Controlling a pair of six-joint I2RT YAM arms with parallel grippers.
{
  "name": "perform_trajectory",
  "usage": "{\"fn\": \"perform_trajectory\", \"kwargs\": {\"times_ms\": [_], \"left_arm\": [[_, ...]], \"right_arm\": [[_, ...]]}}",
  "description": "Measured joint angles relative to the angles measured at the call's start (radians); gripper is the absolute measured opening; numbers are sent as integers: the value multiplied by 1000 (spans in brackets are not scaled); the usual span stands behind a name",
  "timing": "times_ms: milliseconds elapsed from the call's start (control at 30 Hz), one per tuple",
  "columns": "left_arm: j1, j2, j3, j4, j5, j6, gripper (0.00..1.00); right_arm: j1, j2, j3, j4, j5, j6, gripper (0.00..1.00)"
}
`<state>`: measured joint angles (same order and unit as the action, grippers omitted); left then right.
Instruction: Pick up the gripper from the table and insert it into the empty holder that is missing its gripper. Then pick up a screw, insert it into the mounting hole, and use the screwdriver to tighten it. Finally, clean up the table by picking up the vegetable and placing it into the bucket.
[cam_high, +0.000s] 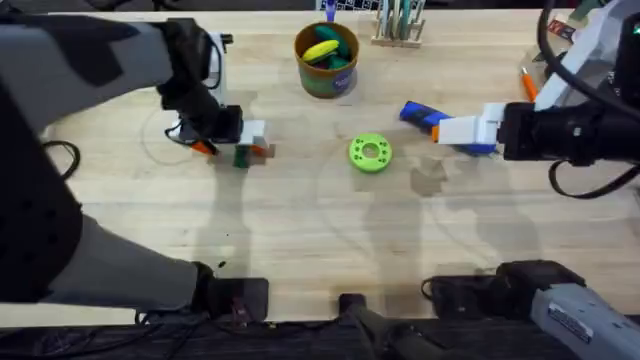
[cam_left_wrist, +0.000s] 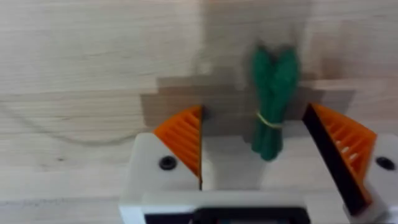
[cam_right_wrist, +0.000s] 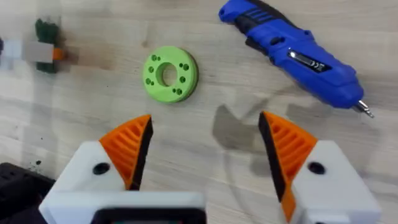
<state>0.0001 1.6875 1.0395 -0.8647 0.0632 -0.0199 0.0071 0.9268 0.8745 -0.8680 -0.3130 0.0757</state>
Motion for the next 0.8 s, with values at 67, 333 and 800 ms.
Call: {"fn": "perform_trajectory", "kwargs": {"times_ms": [67,333,800], "left_arm": [[-11,9,9,23,-18,-25,991],[-15,21,23,42,-19,-58,96],[-51,20,390,-8,106,-59,12]], "right_arm": [[0,0,0,0,0,0,991],[0,0,0,0,0,0,991],[0,0,0,0,0,3,991]]}}
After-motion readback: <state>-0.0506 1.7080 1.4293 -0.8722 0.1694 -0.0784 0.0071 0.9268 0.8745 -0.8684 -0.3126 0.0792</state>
